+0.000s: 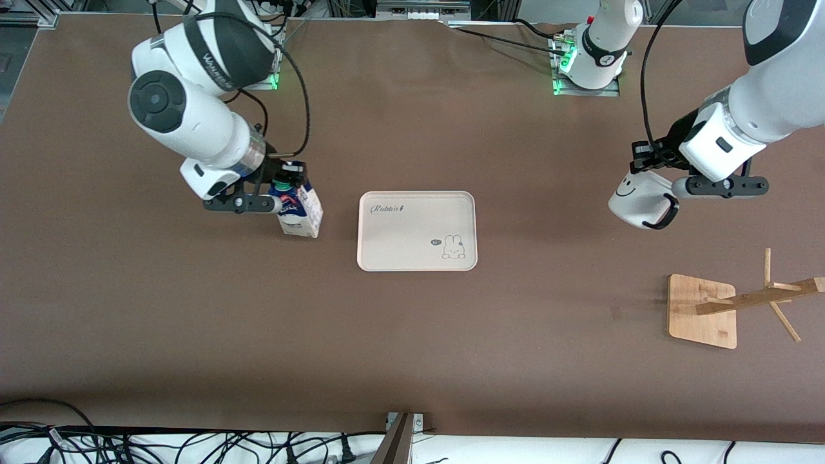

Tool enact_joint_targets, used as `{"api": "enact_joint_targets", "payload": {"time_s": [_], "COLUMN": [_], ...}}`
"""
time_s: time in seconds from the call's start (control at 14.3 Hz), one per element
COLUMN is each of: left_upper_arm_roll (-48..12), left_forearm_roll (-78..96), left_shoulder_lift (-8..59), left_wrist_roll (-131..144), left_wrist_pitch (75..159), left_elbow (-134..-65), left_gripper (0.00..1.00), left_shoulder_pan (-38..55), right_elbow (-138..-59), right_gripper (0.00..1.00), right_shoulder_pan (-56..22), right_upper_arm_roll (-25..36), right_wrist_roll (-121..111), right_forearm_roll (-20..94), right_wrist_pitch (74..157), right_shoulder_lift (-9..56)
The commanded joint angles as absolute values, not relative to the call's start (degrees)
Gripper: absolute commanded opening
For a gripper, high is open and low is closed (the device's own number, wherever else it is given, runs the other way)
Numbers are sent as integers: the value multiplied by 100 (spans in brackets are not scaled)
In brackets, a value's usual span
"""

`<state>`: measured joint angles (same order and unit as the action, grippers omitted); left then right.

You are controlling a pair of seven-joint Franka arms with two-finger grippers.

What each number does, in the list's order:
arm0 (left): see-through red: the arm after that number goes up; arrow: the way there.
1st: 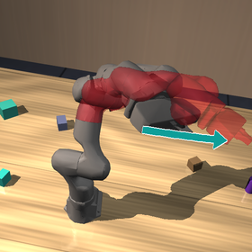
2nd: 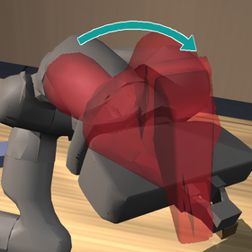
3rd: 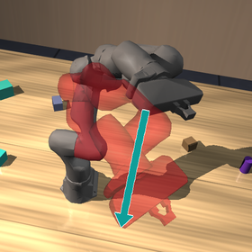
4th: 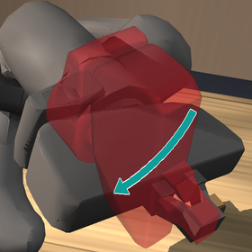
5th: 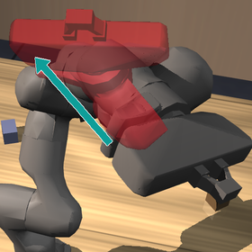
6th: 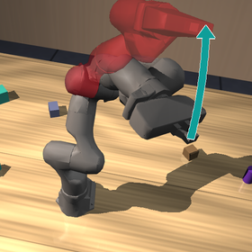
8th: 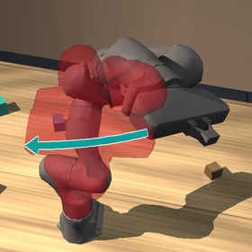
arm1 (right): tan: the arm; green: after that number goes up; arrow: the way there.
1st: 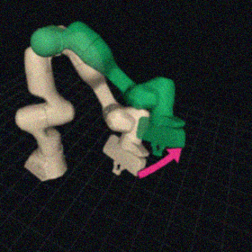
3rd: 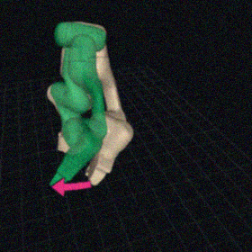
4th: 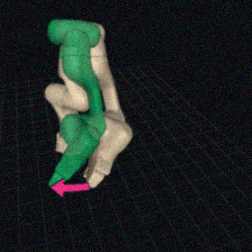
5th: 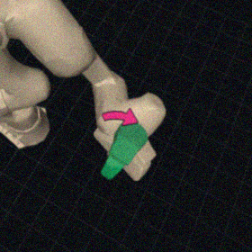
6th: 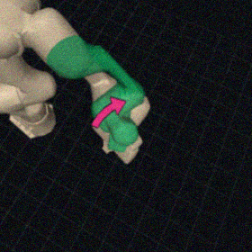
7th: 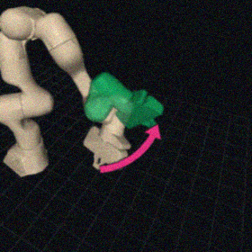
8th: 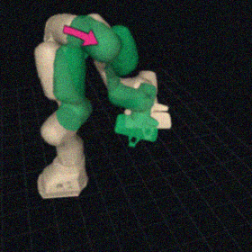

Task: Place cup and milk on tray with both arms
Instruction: 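Lift the milk carton and the mug, carrying both toward the white tray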

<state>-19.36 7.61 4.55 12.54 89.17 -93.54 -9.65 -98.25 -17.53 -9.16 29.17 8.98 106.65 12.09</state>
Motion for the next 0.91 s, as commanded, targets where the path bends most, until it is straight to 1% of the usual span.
{"api": "enact_joint_targets", "payload": {"time_s": [0.0,0.21,0.35,0.63,0.7,0.84], "left_upper_arm_roll": [-1969,-1969,-1951,-1942,-1942,-1942], "left_forearm_roll": [571,589,659,1239,1248,1274], "left_shoulder_lift": [668,992,1255,2291,2685,3590], "left_wrist_roll": [1248,1983,2406,3608,3934,4680], "left_wrist_pitch": [8518,7947,7893,7945,8041,8086], "left_elbow": [-8966,-8702,-8701,-8597,-8282,-7344], "left_gripper": [0,0,0,0,0,0], "left_shoulder_pan": [-756,-310,-28,377,508,746], "right_elbow": [-9624,-9624,-9607,-9589,-9545,-9309], "right_gripper": [39,39,39,39,39,37], "right_shoulder_pan": [-2038,-2363,-2478,-2583,-2671,-2934], "right_upper_arm_roll": [-879,-879,-879,-879,-879,-879], "right_wrist_roll": [3453,3463,3035,2365,2364,2399], "right_forearm_roll": [1151,1046,862,844,844,844], "right_wrist_pitch": [10959,11275,11329,11320,11329,11329], "right_shoulder_lift": [1379,1712,1941,1978,1986,2135]}}
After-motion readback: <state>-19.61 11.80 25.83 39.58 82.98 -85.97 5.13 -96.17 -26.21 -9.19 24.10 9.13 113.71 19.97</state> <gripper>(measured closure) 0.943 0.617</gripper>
